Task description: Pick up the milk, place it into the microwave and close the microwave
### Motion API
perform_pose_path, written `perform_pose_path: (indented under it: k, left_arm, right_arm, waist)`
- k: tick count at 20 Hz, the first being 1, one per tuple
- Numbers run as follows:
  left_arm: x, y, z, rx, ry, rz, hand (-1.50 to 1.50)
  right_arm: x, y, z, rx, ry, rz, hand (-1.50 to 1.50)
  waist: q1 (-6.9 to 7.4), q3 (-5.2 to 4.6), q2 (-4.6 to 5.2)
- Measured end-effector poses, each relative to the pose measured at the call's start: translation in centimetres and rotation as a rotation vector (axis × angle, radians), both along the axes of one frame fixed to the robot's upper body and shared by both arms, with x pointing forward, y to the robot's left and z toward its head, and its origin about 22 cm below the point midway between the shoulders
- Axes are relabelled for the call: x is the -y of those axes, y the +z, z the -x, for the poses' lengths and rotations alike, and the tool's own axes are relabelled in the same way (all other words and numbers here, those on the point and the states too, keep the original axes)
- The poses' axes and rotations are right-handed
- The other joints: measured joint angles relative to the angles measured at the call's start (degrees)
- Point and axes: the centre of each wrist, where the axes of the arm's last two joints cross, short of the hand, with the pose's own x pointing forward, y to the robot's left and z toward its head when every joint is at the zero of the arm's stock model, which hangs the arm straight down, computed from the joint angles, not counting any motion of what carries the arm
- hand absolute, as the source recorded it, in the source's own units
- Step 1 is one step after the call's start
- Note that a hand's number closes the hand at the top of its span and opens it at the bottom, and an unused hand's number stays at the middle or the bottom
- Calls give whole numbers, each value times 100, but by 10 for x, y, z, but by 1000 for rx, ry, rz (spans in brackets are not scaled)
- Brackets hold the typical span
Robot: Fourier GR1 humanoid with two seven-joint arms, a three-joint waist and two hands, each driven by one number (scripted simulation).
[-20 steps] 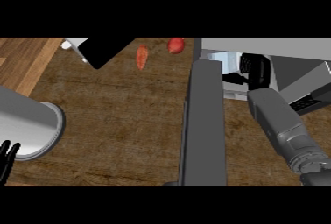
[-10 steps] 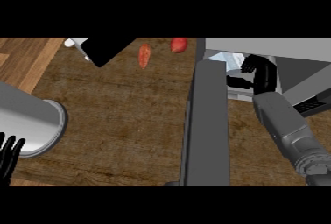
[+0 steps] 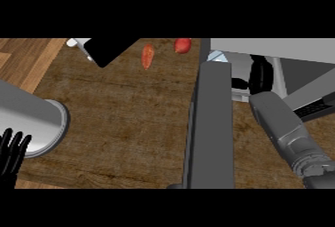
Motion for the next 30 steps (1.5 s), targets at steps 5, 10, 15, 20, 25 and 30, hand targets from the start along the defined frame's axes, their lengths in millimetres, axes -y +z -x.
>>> perform_pose_path:
  k: [5,10,15,20,25,30]
  left_arm:
    - [0,-3,-5,-2,-4,-2,-150]
    - [-2,-5,-7,3,-8,0,-150]
    - [0,-7,-9,4,-9,2,-150]
    - [2,-9,-8,6,3,0,-150]
    - [7,-13,-1,9,7,0,-150]
    - [10,-14,6,8,15,0,-150]
  right_arm:
    - [-9,4,-4,8,14,8,-150]
    - [-15,4,-4,1,34,11,-150]
    - [-23,2,-3,-7,53,2,-150]
    - [-28,-2,-1,-15,73,-10,-150]
    - [-22,-4,1,-11,85,-40,-150]
    - [-10,-13,7,-17,119,-80,-150]
  waist:
    - [14,-4,-3]
    - [5,-6,-19]
    - [-51,-8,-52]
    - [-121,-9,-92]
    - [-180,-9,-125]
    - [-271,-10,-166]
